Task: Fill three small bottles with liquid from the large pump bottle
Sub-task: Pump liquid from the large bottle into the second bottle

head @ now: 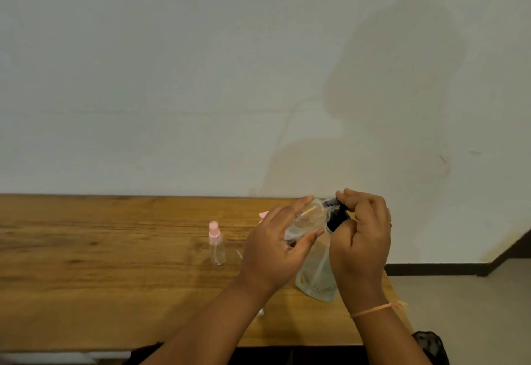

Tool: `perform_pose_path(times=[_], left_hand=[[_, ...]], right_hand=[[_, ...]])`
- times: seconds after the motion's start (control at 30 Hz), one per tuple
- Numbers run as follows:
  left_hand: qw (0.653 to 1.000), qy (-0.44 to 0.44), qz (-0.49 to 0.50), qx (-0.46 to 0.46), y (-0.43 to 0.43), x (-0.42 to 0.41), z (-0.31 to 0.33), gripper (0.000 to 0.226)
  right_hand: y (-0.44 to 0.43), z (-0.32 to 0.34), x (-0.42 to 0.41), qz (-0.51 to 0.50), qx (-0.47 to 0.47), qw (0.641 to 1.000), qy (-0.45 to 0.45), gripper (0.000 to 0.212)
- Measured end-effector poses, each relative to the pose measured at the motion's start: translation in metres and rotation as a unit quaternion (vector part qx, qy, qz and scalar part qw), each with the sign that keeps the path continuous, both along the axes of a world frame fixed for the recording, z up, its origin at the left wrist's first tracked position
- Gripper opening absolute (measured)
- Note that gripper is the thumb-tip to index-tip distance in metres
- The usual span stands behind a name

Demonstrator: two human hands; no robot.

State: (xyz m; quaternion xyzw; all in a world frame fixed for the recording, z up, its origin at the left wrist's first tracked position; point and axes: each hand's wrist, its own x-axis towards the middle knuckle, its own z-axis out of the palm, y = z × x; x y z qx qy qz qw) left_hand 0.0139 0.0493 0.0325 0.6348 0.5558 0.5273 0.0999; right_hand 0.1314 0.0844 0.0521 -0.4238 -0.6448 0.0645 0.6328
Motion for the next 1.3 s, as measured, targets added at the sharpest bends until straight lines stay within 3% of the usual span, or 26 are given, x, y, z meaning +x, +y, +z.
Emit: perform_pose_path(times=[0.37,0.57,0.93,1.3], left_hand=[[0.999,-0.028,-0.007,-0.015,0.000,0.005,-0.008,0.055],[1.000,-0.025,-0.004,0.007,0.000,0.003,-0.004,0.056],[1.000,-0.029,-0.010,-0.006,0.002,0.003,-0.008,0.057],[1.000,-0.004,0.004,0.020,0.000,0.002,-0.004,0.057]], right_hand=[[0.009,-0.010,0.000,-0.010,0.032,0.999,-0.033,0.042],[0.004,-0.003,-0.001,0.004,0.024,1.000,0.011,0.043],[0.011,-0.014,0.001,-0.017,0.029,0.999,-0.036,0.041],[0.004,-0.007,-0.002,-0.010,0.026,1.000,-0.011,0.043]])
